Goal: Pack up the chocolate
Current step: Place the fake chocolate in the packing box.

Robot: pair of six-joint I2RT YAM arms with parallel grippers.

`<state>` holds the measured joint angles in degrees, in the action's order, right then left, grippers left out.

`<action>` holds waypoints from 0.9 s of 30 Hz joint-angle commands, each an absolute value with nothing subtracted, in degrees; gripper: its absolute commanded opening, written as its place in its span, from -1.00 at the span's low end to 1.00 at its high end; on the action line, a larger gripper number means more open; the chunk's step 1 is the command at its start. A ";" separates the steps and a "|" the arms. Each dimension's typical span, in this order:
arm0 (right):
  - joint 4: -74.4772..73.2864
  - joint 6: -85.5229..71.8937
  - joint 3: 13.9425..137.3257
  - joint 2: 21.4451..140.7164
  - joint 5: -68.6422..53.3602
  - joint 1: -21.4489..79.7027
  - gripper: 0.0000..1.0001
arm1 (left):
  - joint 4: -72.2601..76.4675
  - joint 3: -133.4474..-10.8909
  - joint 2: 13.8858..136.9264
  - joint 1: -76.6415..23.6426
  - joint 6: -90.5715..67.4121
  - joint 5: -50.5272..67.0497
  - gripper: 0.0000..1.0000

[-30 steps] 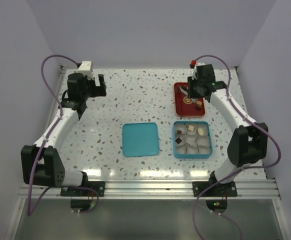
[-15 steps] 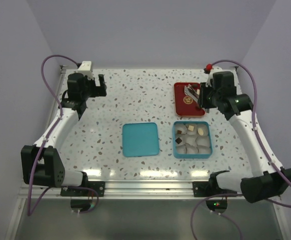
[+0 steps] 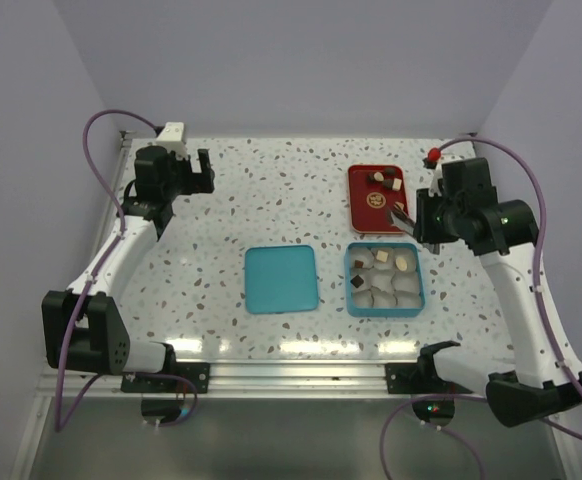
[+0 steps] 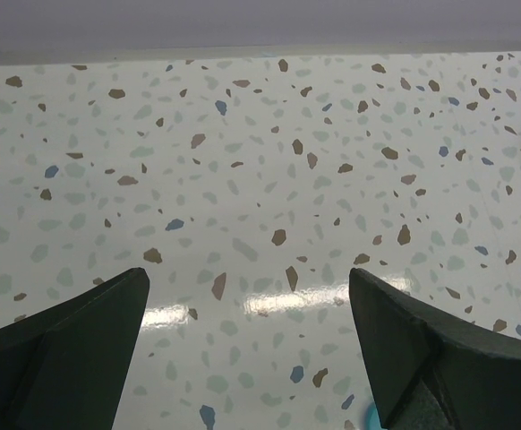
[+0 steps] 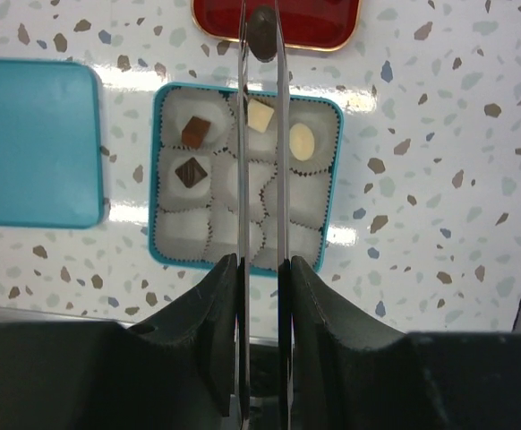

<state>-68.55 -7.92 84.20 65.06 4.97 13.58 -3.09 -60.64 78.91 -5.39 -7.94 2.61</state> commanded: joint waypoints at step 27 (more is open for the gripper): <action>-87.19 -13.71 88.60 59.77 -4.92 13.80 -0.56 | -1.58 -62.75 79.10 -5.80 -9.23 4.57 1.00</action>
